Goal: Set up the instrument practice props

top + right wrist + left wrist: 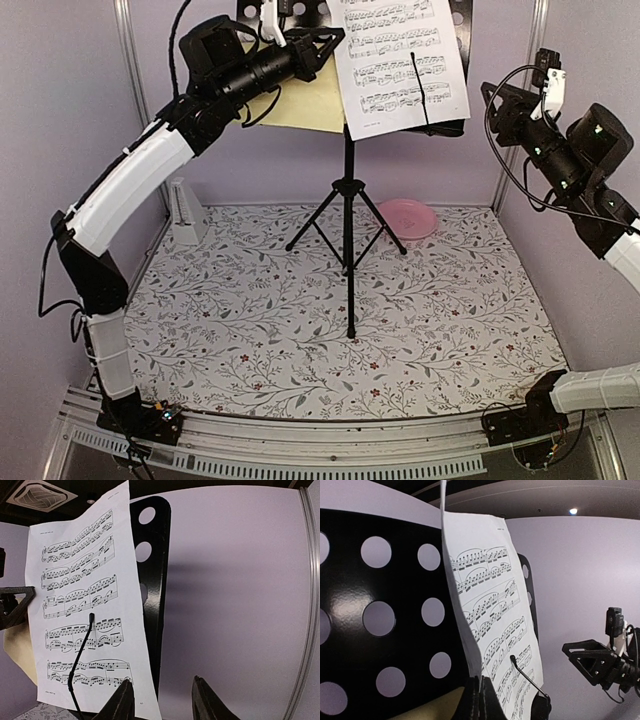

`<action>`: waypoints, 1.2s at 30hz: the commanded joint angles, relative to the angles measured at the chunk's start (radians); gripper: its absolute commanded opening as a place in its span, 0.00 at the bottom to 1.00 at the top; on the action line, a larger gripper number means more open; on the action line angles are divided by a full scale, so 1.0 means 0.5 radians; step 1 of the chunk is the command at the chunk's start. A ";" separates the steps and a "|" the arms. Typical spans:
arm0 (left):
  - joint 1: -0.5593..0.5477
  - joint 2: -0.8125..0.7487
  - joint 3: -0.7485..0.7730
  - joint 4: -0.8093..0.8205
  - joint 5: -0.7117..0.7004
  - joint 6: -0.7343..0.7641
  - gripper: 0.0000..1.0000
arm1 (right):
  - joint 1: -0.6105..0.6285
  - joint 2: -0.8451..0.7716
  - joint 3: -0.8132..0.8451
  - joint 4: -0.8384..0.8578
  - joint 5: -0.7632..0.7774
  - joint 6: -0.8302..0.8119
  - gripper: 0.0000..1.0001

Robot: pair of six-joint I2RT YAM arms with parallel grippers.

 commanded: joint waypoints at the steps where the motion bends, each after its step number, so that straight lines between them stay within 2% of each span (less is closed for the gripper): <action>1: -0.013 0.149 0.147 -0.034 0.000 0.003 0.00 | -0.033 0.015 0.033 0.011 -0.191 0.042 0.40; 5: -0.011 0.203 0.214 -0.010 0.037 0.014 0.00 | -0.043 0.107 0.136 0.029 -0.255 0.033 0.36; 9: -0.011 0.252 0.337 -0.025 0.045 0.070 0.00 | -0.047 0.189 0.246 0.029 -0.215 0.007 0.36; 14: -0.008 0.254 0.353 -0.034 0.047 0.104 0.00 | -0.067 0.197 0.307 0.042 -0.131 -0.063 0.44; 17: -0.010 0.242 0.331 -0.032 0.063 0.117 0.00 | -0.074 0.195 0.316 0.048 -0.141 -0.101 0.52; 22: -0.011 0.230 0.311 0.000 0.087 0.120 0.00 | -0.104 0.245 0.352 0.053 -0.183 -0.113 0.55; 34: -0.014 0.214 0.302 0.017 0.131 0.113 0.00 | -0.290 0.417 0.454 0.009 -0.496 0.047 0.48; 36: -0.016 0.211 0.302 0.017 0.132 0.113 0.00 | -0.297 0.422 0.457 0.007 -0.548 0.072 0.40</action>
